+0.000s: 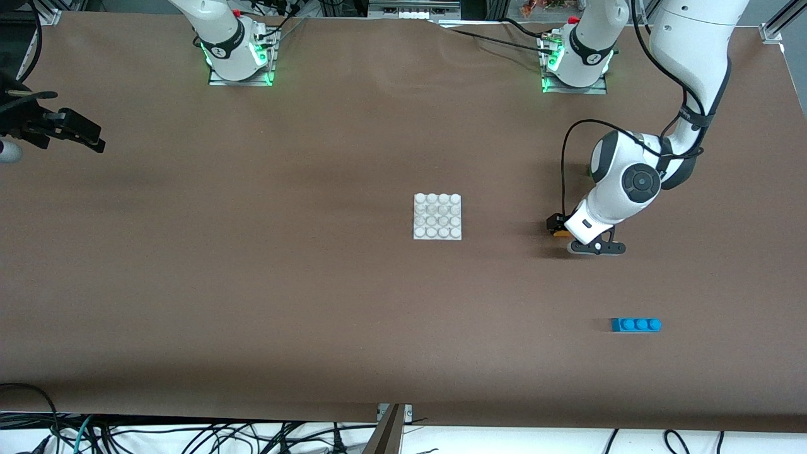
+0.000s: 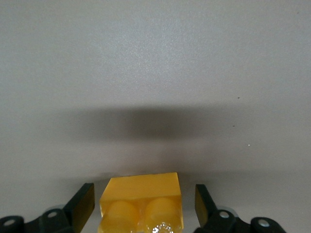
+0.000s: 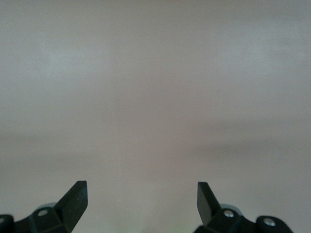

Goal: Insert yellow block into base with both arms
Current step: 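Lift and carry the yellow block with the left gripper over the plate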

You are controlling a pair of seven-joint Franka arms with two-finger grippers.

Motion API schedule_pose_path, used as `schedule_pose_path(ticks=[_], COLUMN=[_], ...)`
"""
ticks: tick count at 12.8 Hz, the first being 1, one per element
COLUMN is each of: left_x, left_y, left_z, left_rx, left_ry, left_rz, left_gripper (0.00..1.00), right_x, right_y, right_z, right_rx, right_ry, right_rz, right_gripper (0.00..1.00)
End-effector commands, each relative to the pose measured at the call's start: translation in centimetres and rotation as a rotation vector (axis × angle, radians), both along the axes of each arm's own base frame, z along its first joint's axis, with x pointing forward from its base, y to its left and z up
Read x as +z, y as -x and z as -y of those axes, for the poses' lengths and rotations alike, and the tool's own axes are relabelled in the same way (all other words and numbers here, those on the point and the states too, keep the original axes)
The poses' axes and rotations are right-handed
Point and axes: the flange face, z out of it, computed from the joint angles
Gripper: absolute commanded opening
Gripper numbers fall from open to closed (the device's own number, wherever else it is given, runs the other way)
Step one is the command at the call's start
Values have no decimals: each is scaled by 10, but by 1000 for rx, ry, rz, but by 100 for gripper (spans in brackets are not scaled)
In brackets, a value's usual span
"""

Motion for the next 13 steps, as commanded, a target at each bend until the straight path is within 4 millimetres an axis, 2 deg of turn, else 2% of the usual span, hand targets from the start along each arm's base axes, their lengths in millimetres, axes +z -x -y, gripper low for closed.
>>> schedule_pose_path(ticks=[1, 2, 3, 4, 5, 6, 8, 9, 10, 11, 13], left_x=[0, 0, 0, 0, 4, 18, 54, 73, 94, 111, 145], left_y=[1, 1, 2, 2, 1, -4, -8, -9, -12, -10, -10], left_z=[1, 1, 1, 1, 0, 1, 8, 20, 26, 46, 95], left_rx=[-4, -4, -8, -11, -11, -11, -15, -39, -49, -87, -156], left_ry=[-3, -3, -3, -4, -5, -3, -3, 1, 4, 4, 7], left_rz=[7, 7, 4, 5, 6, 30, 63, 95, 127, 132, 132], left_gripper=[74, 67, 58, 38, 28, 24, 24, 22, 15, 4, 0], right_x=[-2, -4, 4, 5, 5, 1, -7, -11, -12, -13, -16], right_y=[-7, -18, -22, -23, -26, -31, -33, -33, -33, -33, -34], right_z=[0, 14, 16, 16, 17, 16, 25, 31, 33, 34, 32], right_rx=[-16, -33, -40, -47, -50, -48, -62, -71, -73, -70, -67], right_ry=[3, -3, -21, -24, -25, -25, -24, -23, -23, -23, -24], right_rz=[-20, -18, 4, 14, 31, 64, 97, 96, 94, 91, 86], right_gripper=[100, 100, 100, 100, 100, 100, 100, 100, 100, 100, 100])
